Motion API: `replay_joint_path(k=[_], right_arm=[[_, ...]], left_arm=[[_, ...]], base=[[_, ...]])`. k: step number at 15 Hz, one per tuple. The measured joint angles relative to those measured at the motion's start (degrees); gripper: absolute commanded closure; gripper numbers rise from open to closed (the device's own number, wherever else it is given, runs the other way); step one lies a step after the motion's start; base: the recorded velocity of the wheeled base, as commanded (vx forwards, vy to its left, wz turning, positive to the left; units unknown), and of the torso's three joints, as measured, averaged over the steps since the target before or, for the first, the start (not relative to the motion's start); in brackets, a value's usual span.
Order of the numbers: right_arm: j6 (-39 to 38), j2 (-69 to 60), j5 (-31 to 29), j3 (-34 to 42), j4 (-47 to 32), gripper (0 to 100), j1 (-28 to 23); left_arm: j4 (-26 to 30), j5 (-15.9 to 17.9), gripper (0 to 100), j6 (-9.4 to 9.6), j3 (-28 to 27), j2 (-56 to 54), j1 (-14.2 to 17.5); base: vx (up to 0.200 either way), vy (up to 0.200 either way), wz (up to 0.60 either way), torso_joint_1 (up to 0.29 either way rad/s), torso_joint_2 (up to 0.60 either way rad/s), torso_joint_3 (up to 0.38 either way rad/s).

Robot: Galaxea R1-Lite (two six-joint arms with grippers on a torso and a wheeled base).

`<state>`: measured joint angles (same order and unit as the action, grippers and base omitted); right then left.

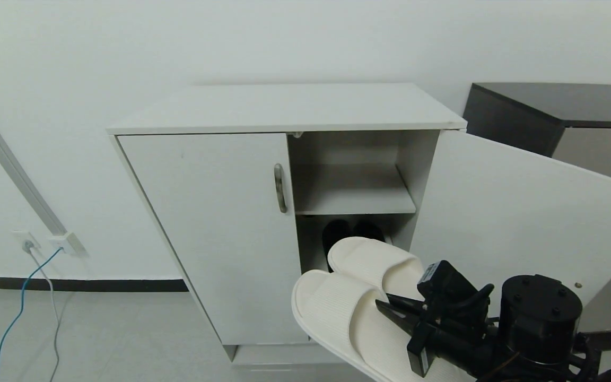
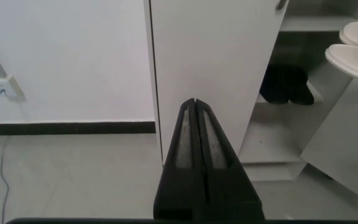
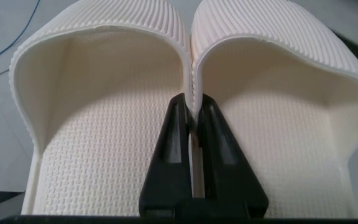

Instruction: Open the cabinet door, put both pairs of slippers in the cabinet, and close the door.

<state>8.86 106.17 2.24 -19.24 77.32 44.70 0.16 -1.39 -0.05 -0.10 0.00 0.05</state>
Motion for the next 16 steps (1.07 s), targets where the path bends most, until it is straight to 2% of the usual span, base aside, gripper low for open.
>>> replay_joint_path(k=[8,16], right_arm=[[0.1,0.0,0.0,0.2,0.0,100,0.0],[0.7,0.5,0.1,0.3,0.2,100,0.0]], left_arm=[[0.1,0.0,100,-0.02,0.0,0.0,0.0],[0.0,0.0,100,-0.02,0.0,0.0,0.0]], base=[[0.0,0.0,0.0,-0.044,0.42,0.375],[0.0,0.0,0.0,-0.001,0.04,0.036]])
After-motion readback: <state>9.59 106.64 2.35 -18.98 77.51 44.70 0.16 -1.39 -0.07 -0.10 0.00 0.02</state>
